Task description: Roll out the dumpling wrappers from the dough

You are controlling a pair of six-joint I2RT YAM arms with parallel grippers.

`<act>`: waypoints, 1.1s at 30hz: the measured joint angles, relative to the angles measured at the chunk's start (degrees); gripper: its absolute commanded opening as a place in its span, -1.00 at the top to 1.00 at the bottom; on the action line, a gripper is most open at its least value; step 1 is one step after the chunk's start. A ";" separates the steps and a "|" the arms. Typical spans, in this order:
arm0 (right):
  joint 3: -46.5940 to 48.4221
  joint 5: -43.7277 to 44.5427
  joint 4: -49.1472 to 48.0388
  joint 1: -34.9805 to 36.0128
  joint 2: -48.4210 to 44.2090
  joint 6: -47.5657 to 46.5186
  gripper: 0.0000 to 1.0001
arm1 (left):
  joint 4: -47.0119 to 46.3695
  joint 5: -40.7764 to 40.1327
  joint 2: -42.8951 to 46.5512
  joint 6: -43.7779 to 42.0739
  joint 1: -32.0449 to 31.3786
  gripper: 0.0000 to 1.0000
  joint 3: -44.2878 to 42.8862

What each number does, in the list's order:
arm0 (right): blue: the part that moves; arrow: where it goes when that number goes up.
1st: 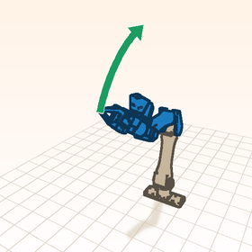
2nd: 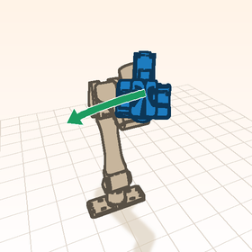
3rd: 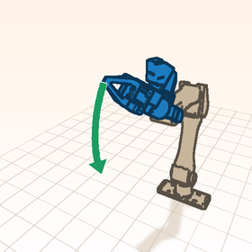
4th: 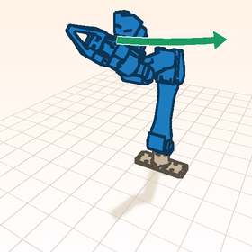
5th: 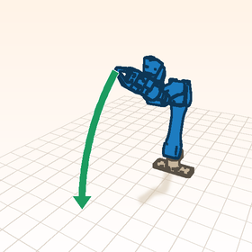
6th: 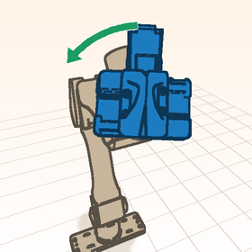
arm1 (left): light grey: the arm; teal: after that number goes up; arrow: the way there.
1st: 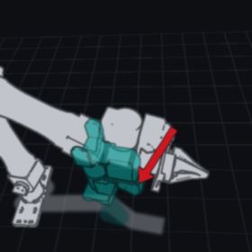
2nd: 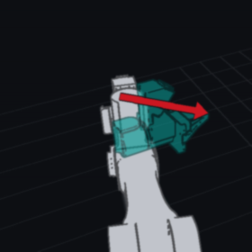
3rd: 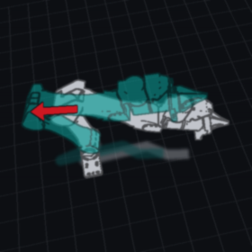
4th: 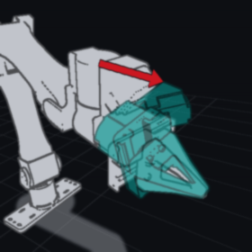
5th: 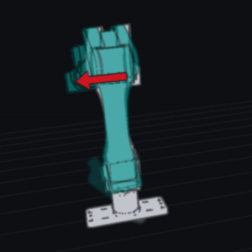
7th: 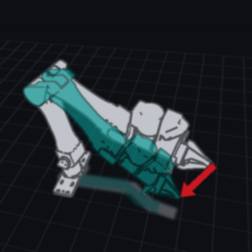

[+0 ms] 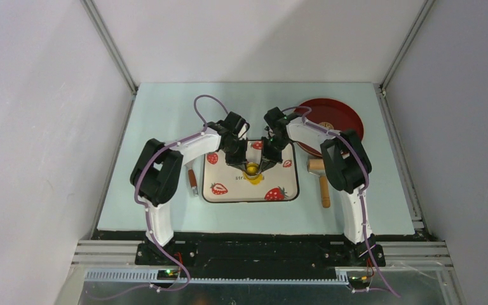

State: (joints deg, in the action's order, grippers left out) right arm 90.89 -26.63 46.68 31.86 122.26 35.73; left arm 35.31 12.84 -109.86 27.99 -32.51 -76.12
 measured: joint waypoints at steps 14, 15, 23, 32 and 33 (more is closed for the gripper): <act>2.40 1.62 2.60 0.63 0.94 -0.79 1.00 | -0.94 -0.37 0.66 -0.04 -0.15 0.98 0.81; 2.38 1.73 2.58 0.66 0.83 -0.79 1.00 | -1.14 -0.42 0.83 -0.04 -0.15 0.92 0.96; 3.54 2.67 3.58 1.77 1.20 -0.85 1.00 | 0.83 1.27 2.34 -0.09 1.68 0.44 1.01; 3.87 3.17 3.80 2.12 1.29 -0.90 0.78 | 1.25 2.47 7.45 0.00 3.32 0.39 0.39; 3.87 3.04 3.76 2.12 1.29 -0.94 0.73 | 1.31 2.51 7.85 -0.02 3.39 0.39 0.39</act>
State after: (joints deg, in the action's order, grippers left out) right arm 94.76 -23.59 50.43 33.98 123.55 34.79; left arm 36.62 15.35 -102.02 27.97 -29.12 -75.72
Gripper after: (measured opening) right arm 0.050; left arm 0.300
